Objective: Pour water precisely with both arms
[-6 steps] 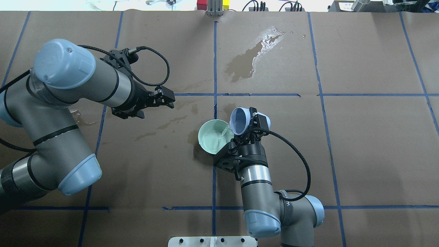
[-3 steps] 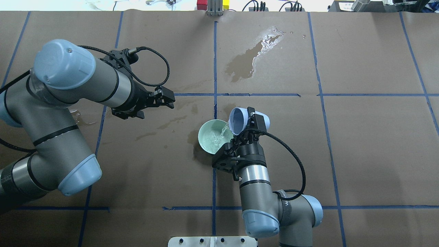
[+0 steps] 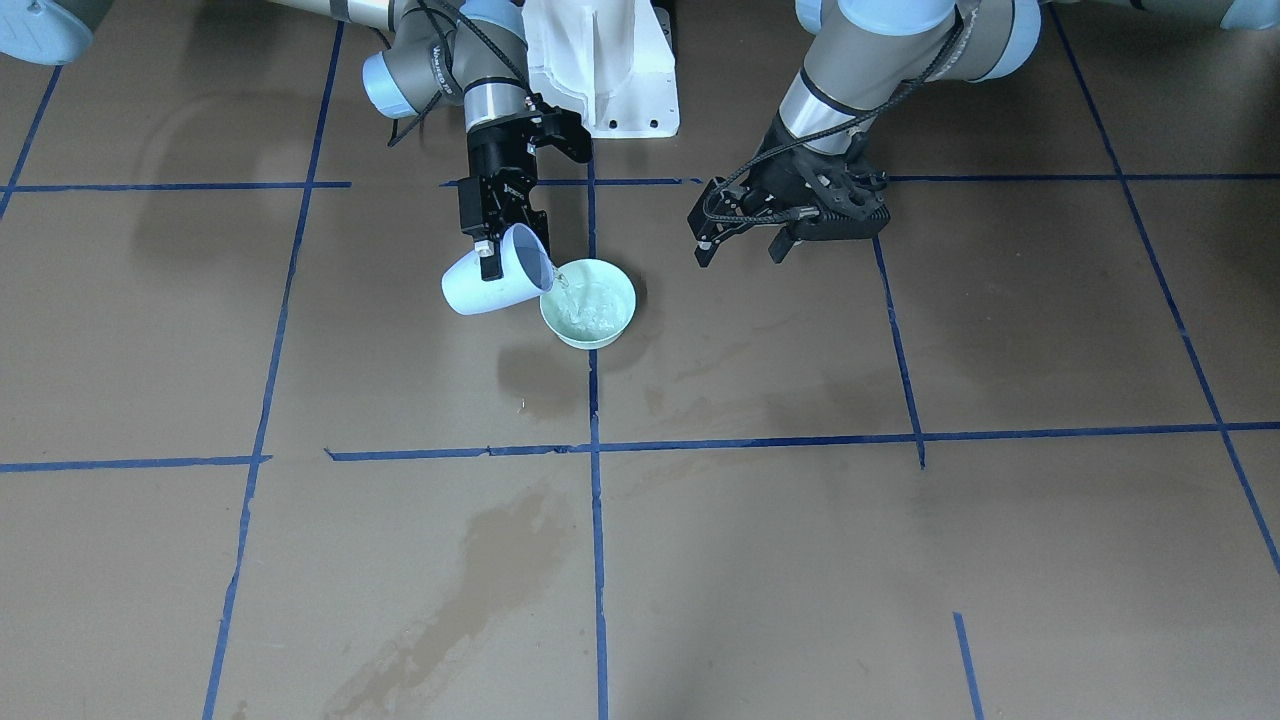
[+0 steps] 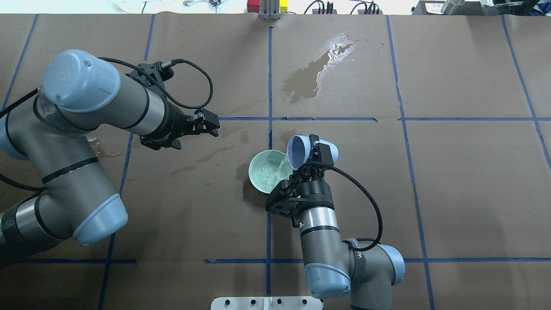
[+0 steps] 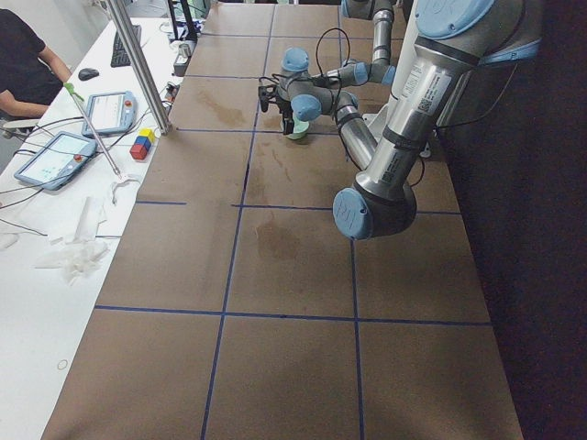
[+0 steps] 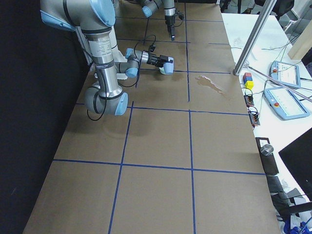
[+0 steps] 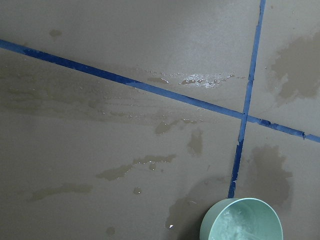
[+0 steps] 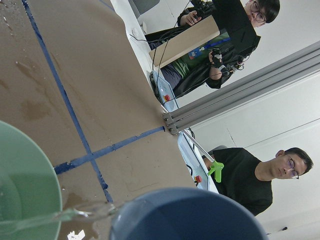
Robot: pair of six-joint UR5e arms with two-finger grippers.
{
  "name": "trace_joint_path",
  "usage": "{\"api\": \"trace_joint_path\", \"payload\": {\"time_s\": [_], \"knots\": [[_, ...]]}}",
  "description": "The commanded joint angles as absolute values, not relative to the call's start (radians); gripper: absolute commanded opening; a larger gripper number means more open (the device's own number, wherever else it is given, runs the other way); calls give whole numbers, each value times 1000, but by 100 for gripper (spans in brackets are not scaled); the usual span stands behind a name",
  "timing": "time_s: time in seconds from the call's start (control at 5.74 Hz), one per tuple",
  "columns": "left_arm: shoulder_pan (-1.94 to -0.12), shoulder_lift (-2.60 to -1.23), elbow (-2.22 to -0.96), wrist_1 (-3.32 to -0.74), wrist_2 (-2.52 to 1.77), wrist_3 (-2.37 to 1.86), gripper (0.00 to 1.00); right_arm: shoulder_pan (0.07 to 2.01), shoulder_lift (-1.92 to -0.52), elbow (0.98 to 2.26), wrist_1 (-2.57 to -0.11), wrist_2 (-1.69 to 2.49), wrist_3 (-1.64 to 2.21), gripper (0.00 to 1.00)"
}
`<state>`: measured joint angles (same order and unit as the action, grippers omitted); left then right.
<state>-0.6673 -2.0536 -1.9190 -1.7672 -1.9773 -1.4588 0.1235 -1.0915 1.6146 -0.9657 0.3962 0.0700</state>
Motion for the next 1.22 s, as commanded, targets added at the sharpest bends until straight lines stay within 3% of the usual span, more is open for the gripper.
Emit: {"api": "trace_joint_path", "payload": {"time_s": [0.0, 0.7, 1.04], "knots": [[-667, -2054, -1921, -1767, -1977, -1459, 100, 120, -1085, 1618, -956, 396, 125, 12], [-667, -2054, -1924, -1767, -1976, -1459, 100, 124, -1141, 1611, -578, 437, 483, 5], [-667, -2054, -1925, -1767, -1976, -1460, 100, 127, -1245, 1615, -545, 437, 831, 0]]}}
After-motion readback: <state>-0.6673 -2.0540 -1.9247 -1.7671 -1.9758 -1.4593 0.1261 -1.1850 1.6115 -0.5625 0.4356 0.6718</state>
